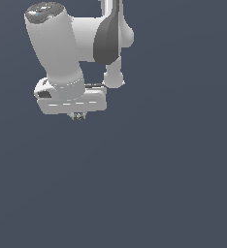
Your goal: Pick up the object and move it to a goal position.
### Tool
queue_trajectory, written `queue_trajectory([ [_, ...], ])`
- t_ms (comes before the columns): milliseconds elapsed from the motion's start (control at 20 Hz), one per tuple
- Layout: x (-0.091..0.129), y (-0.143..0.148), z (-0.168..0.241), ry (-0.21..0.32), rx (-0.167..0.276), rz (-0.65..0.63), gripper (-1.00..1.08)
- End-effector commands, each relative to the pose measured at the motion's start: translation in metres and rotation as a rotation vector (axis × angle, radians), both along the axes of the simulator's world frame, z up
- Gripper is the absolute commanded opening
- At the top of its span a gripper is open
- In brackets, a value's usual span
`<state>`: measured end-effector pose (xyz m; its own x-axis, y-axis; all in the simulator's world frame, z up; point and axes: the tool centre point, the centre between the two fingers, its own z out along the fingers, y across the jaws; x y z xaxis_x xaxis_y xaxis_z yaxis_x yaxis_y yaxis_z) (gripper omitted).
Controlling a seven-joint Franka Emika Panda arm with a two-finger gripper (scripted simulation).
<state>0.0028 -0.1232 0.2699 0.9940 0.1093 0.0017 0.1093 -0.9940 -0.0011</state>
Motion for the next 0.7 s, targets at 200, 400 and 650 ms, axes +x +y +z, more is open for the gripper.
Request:
queue_trajectory([
  [200,-0.010,-0.032,0.047,0.001,0.000,0.001,-1.00],
  [400,-0.012,-0.043,0.062,0.001,-0.001,0.001,-1.00],
  [650,-0.013,-0.048,0.069,0.001,-0.001,0.001,-1.00],
])
